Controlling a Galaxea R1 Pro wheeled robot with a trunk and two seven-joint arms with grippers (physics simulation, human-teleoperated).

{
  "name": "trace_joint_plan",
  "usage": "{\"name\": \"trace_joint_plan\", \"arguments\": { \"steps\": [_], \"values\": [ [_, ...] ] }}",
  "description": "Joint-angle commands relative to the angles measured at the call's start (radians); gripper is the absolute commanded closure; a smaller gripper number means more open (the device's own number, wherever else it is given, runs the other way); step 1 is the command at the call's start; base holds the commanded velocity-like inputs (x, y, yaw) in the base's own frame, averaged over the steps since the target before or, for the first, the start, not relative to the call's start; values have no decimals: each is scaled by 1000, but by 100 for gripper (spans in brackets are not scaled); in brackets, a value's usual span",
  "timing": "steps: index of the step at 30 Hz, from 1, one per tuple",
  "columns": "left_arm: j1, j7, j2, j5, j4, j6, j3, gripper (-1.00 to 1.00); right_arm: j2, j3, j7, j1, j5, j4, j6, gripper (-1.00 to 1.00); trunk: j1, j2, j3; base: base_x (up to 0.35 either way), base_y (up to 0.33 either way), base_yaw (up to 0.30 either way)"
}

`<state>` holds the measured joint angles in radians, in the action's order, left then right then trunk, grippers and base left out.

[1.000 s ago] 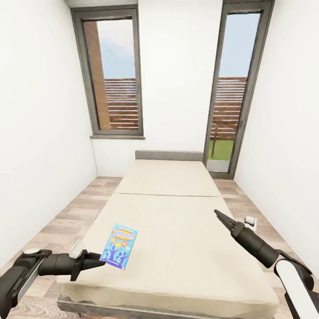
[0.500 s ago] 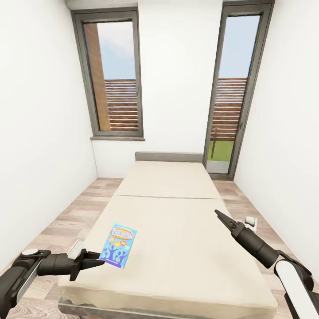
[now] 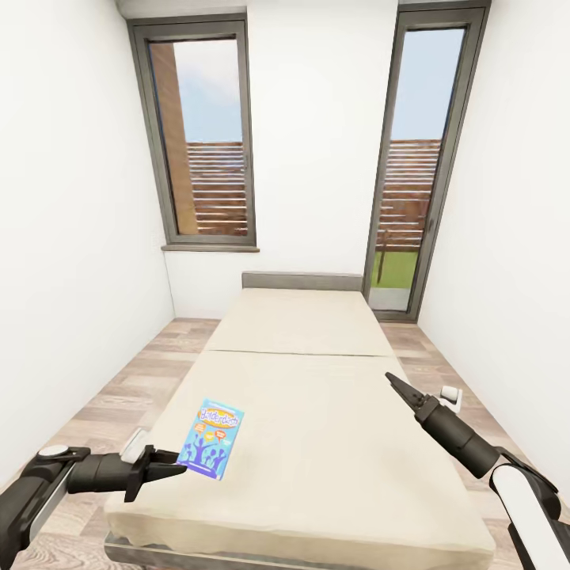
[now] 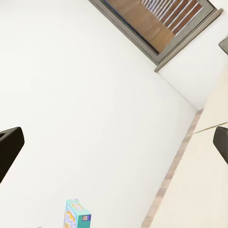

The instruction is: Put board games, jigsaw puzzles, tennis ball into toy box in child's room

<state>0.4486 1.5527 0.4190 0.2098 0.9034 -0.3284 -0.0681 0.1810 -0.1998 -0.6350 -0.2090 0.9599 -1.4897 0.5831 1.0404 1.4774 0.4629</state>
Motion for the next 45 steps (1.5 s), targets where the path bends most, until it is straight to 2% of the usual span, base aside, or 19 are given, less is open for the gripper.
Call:
{"name": "trace_joint_plan", "arguments": {
  "steps": [1, 15, 21, 26, 29, 34, 45],
  "values": [
    [1, 1, 1, 6, -1, -9, -4, 100, 0, -1, -1, -1, 6, -1, 8, -100, 0, 1, 1, 0, 0, 0],
    [1, 0, 0, 9, -3, -15, -3, 100, -1, 0, 3, -1, 3, -2, 6, -100, 0, 1, 1, -17, 0, 0],
    [1, 2, 0, 10, -3, -22, -2, 100, 0, 0, 18, 0, 0, -4, 8, -100, -23, -41, -18, -2, 0, 0],
    [1, 0, 1, 9, -3, -56, 0, 100, 2, -1, 114, -1, 0, -7, 11, -100, -42, -76, -33, 0, 0, 0],
    [2, -2, 3, 8, -3, -94, 13, 100, 2, 1, 144, -1, 2, -4, 15, -100, -54, -97, -43, 0, 0, 0],
    [2, -4, 4, 3, -3, -115, 59, 100, 1, 5, 153, -1, 0, -4, 9, -100, -73, -132, -58, 0, 0, 0],
    [2, -6, 3, -3, -3, -117, 70, 100, 0, 26, 161, -1, -1, -4, 6, -100, -115, -209, -94, 0, 0, 54]
  ]
}}
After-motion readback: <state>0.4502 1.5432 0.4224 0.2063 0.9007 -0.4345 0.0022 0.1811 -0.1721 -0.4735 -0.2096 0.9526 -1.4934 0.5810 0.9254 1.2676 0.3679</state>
